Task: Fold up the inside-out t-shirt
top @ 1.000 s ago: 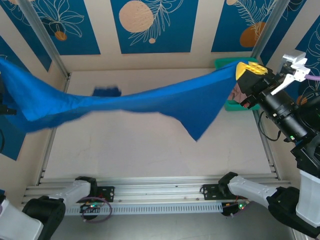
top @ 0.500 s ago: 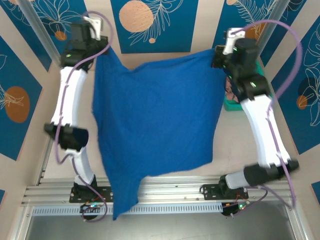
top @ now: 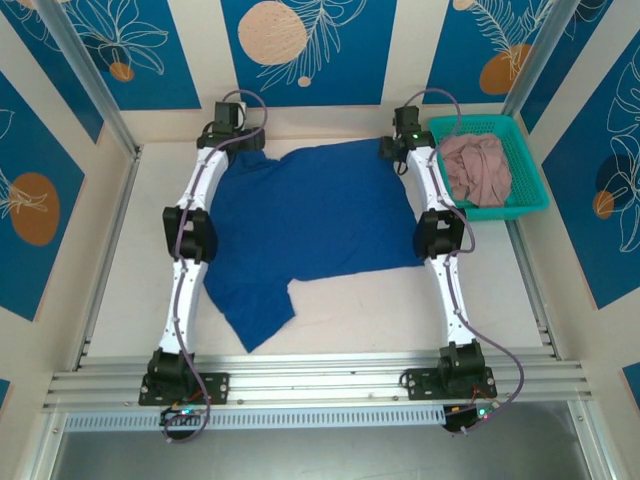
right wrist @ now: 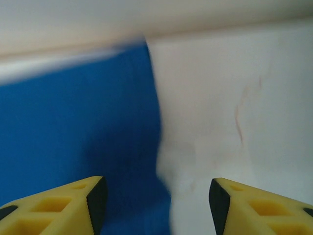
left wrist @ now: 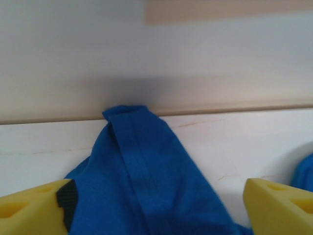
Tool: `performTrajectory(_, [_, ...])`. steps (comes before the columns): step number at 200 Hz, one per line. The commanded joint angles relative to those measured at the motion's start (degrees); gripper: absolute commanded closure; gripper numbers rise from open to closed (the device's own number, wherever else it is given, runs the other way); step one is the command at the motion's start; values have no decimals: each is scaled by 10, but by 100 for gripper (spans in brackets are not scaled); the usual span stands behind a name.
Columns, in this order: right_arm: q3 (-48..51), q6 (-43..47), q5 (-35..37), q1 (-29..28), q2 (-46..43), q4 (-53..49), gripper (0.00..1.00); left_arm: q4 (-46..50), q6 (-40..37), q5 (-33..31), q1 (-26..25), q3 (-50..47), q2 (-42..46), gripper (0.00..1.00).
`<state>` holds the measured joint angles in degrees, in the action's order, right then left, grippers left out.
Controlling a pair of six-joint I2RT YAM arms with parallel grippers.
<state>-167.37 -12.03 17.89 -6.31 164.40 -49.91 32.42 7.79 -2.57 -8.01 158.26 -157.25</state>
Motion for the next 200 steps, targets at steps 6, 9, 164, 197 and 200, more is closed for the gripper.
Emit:
performTrajectory(6, [258,13,-26,-44,-231,15,40,49,62,-6,4,-40,125,9])
performTrajectory(9, [300,14,-29,-47,-249,34,40,52,66,-3,4,-65,142,9])
performTrajectory(164, [998,-110,-129,54,-591,101,47,-146,206,107,-57,-1157,761,11])
performTrajectory(197, [1039,-119,-129,66,-599,100,49,-150,189,74,-55,-1179,726,11])
performTrajectory(200, [1042,-120,-127,66,-602,100,49,-151,190,72,-55,-1181,725,11])
